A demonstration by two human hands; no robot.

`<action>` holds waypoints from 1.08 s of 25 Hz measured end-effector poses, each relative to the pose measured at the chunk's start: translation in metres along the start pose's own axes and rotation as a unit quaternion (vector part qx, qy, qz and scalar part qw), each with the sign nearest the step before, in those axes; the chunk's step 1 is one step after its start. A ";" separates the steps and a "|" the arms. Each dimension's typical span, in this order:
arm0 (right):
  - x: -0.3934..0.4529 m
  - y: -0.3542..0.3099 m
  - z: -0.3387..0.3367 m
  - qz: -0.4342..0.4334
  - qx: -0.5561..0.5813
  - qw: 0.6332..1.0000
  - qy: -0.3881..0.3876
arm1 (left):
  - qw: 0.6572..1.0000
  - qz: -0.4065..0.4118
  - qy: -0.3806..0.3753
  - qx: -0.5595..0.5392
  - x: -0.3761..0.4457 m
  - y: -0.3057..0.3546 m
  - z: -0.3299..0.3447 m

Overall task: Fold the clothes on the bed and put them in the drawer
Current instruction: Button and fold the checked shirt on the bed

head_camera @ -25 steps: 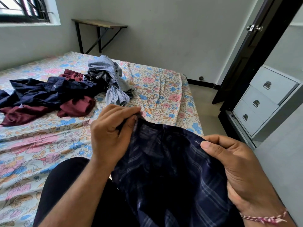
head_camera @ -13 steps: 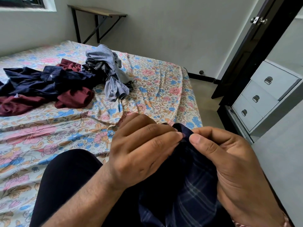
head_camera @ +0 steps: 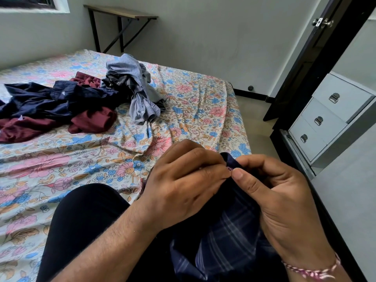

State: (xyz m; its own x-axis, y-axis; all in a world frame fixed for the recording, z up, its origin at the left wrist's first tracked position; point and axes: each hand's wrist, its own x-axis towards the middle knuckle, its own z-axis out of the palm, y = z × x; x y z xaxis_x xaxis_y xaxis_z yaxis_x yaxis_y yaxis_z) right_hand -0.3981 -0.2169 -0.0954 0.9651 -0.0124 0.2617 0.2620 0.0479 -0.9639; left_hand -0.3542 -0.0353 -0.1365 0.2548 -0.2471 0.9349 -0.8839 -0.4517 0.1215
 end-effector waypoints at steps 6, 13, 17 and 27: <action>0.010 0.005 -0.012 -0.089 -0.196 0.976 -0.026 | 0.985 -0.122 -0.053 -0.107 -0.007 -0.008 0.012; 0.011 0.019 -0.020 -0.153 -0.299 0.942 0.004 | 0.955 -0.258 -0.068 -0.130 -0.015 -0.006 0.021; 0.010 0.029 -0.018 -0.174 -0.291 0.940 0.025 | 0.949 -0.284 -0.044 -0.128 -0.017 -0.009 0.024; 0.008 0.064 -0.032 -0.125 -0.330 0.934 0.061 | 0.973 -0.153 -0.173 -0.017 -0.018 -0.031 -0.009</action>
State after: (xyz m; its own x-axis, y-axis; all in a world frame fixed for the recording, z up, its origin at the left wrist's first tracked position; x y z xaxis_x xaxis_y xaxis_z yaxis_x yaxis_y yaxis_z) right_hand -0.3739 -0.2464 -0.1567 0.8563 -0.0556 0.5135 0.3834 -0.5979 -0.7040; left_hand -0.3348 -0.0095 -0.1538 0.6200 -0.3811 0.6858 -0.7562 -0.5232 0.3929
